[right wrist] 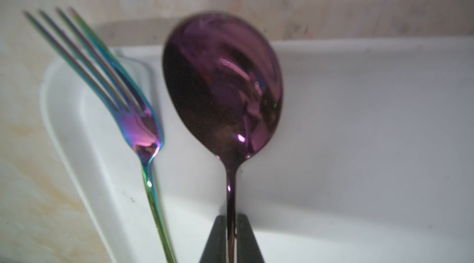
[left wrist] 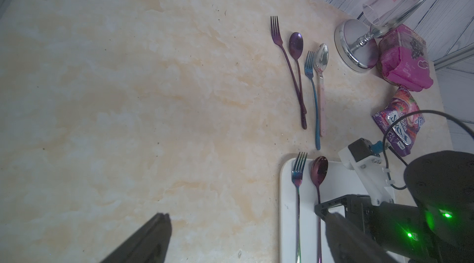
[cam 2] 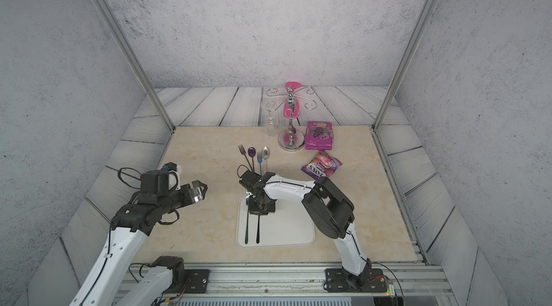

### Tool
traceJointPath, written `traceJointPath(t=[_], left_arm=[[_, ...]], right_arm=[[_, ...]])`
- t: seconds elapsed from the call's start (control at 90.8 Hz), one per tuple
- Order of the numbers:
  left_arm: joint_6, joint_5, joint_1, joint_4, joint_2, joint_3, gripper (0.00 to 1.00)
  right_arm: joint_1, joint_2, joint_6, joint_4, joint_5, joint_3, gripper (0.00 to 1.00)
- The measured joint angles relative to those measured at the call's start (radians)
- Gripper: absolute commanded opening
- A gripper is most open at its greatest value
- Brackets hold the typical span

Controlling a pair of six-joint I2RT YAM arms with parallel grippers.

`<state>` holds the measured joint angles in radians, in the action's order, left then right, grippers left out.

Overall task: Set the spoon and fork side by side
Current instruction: Place the spoon on the tray, then pick up the fork at the center of the board.

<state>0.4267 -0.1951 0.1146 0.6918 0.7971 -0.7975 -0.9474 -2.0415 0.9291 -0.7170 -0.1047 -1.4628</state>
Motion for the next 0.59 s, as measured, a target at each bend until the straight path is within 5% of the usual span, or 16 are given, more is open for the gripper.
traceJointPath(t=[0.286, 0.594], left_arm=[[0.0, 0.0, 0.0, 0.0, 0.001, 0.0, 0.99], [0.013, -0.002, 0.0, 0.0, 0.055, 0.0, 0.99]], right_arm=[[-0.003, 0.087, -0.109, -0.034, 0.047, 0.001, 0.28], [0.07, 0.27, -0.41, -0.097, 0.119, -0.066, 0.32]])
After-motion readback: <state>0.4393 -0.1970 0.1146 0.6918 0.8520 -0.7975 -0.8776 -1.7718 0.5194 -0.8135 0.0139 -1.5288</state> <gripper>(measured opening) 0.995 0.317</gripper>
